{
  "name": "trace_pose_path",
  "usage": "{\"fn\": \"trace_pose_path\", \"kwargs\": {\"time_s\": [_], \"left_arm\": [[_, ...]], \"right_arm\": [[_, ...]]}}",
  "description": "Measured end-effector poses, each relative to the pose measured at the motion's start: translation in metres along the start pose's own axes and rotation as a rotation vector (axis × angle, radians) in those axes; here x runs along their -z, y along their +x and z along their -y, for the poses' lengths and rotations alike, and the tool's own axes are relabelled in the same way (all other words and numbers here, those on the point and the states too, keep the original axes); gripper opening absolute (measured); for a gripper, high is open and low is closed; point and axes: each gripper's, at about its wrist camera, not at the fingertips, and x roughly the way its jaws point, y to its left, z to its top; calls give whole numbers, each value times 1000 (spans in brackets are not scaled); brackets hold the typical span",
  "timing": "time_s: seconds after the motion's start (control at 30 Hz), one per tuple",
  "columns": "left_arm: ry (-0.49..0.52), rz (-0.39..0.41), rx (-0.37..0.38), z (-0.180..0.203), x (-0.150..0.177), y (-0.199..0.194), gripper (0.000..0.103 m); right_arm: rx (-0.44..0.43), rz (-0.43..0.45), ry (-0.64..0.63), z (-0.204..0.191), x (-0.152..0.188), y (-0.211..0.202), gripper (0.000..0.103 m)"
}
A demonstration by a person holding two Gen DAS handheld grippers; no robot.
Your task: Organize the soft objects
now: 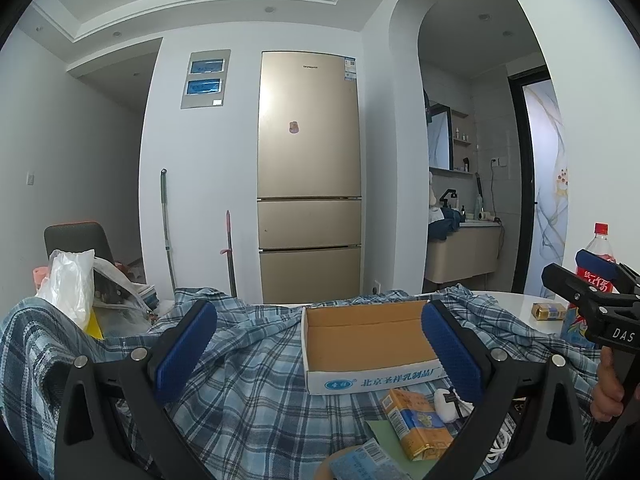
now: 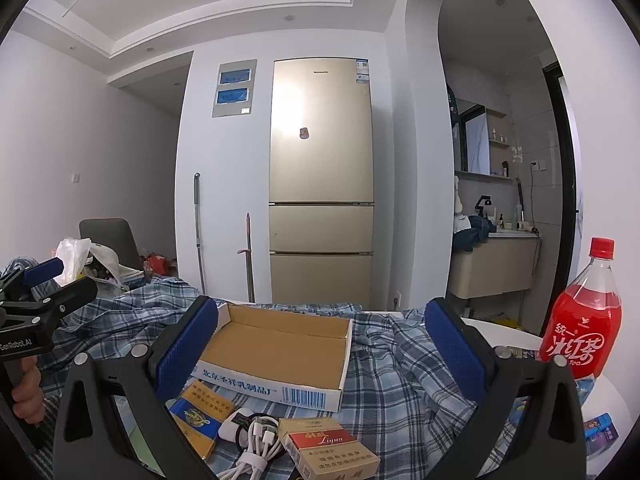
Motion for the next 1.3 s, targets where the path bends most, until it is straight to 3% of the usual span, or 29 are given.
{"fn": "trace_pose_path", "kwargs": {"time_s": [0.77, 1.3], "left_arm": [[21, -22, -14, 6, 3, 6, 103], [16, 3, -13, 4, 3, 2, 103]], "right_arm": [[3, -4, -7, -3, 1, 1, 103], [25, -13, -11, -3, -1, 3, 103]]}}
